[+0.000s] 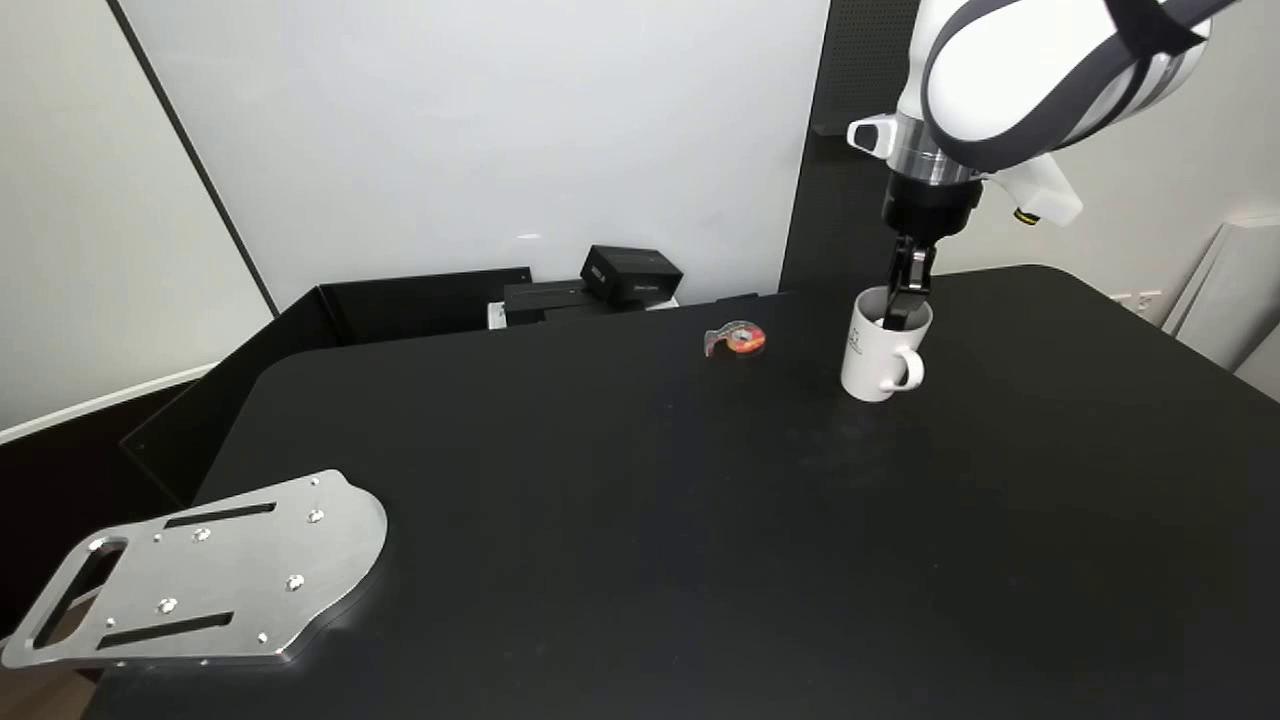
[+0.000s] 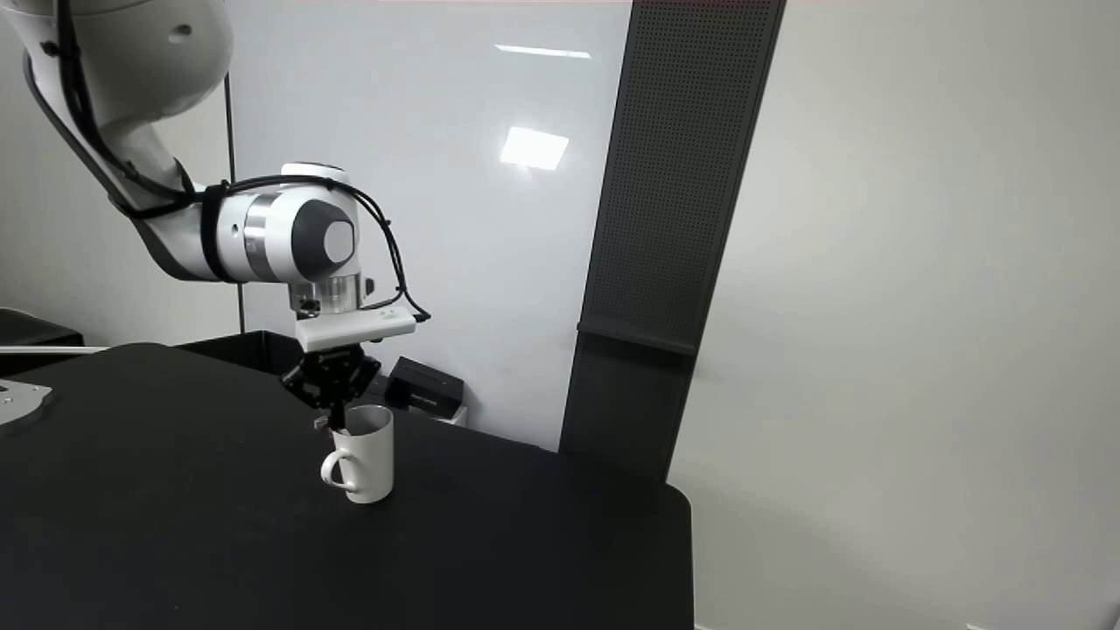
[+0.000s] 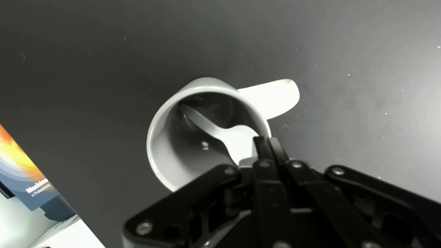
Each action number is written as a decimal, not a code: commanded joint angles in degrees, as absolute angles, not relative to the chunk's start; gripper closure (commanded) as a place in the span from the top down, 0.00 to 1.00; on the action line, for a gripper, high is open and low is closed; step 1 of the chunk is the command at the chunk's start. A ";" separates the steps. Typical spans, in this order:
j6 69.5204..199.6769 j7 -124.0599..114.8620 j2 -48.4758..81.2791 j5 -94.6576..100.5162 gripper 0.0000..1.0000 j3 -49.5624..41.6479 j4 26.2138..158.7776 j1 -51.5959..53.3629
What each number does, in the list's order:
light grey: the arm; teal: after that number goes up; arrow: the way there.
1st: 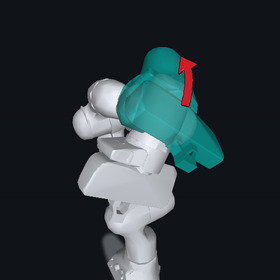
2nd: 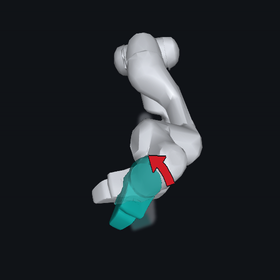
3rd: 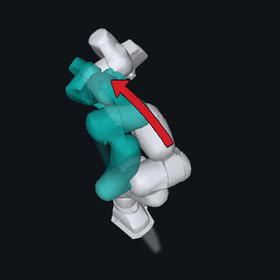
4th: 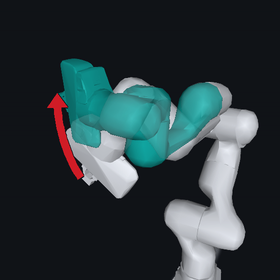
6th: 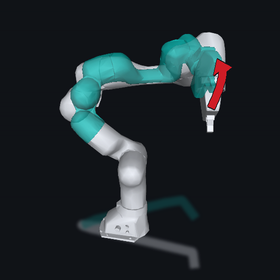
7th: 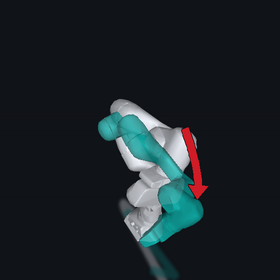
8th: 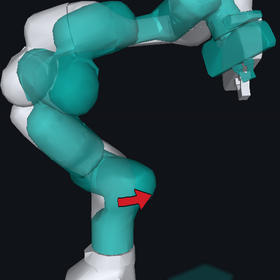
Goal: Remove the spoon from the mug.
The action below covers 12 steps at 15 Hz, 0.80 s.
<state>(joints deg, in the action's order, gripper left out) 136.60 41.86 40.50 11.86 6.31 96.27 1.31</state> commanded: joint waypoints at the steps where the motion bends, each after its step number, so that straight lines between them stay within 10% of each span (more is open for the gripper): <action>1: 136.23 40.73 41.40 12.73 0.01 6.04 93.76 1.67; 12: 123.45 41.83 41.33 11.97 0.01 6.15 82.74 1.61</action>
<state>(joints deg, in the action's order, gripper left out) 128.95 41.81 40.35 12.43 6.12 87.92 1.43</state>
